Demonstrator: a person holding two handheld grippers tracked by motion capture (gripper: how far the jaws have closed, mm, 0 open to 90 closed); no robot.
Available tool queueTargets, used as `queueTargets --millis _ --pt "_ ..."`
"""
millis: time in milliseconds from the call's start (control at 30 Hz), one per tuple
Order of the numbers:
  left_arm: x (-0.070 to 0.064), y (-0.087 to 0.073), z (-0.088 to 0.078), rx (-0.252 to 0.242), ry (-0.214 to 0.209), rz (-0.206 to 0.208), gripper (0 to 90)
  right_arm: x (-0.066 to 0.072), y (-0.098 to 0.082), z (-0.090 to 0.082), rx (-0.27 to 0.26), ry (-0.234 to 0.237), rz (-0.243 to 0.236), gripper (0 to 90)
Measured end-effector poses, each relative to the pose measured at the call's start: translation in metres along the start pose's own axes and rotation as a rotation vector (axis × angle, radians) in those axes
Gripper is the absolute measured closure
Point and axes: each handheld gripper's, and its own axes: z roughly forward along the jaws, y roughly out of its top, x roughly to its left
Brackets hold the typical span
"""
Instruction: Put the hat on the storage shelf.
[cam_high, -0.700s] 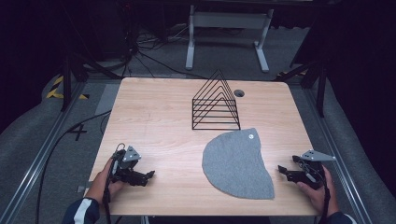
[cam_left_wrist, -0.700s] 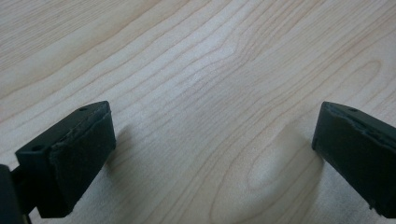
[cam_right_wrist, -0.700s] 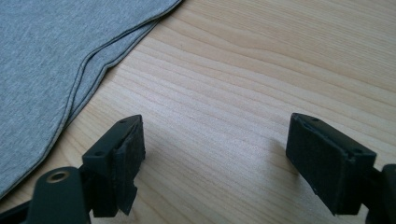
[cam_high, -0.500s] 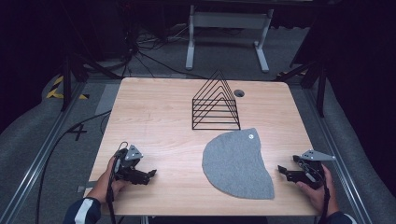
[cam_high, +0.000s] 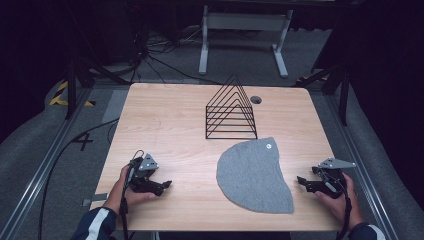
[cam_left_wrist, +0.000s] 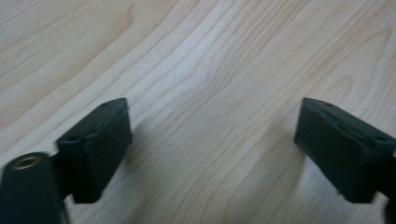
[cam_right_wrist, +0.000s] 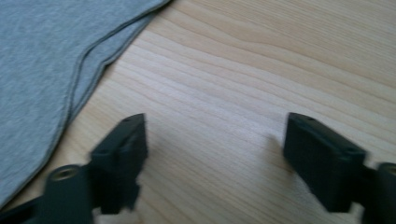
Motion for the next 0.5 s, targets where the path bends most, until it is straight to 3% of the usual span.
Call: queueTargets --millis 133,167,200,233,367,500 --pt "-0.006 0.009 0.005 0.004 -0.045 0.033 23.5 0.008 0.005 -0.003 -0.037 0.051 -0.049 37.8" --pt "-0.009 0.013 0.008 -0.013 -0.056 0.053 25.3 0.022 0.012 -0.005 -0.046 0.058 -0.106 49.5" --pt "-0.014 0.017 0.011 -0.025 -0.066 0.069 25.3 0.022 0.012 -0.005 -0.046 0.058 -0.106 49.5" --pt "-0.017 0.021 0.014 -0.029 -0.072 0.087 26.3 0.031 0.015 -0.006 -0.058 0.086 -0.144 56.0" --pt "-0.034 0.036 0.025 -0.046 -0.099 0.16 30.5 0.066 0.024 0.003 -0.011 0.15 -0.277 74.6" --pt "-0.057 0.048 0.039 -0.045 -0.115 0.246 33.0 0.088 0.028 0.014 0.027 0.204 -0.344 84.1"
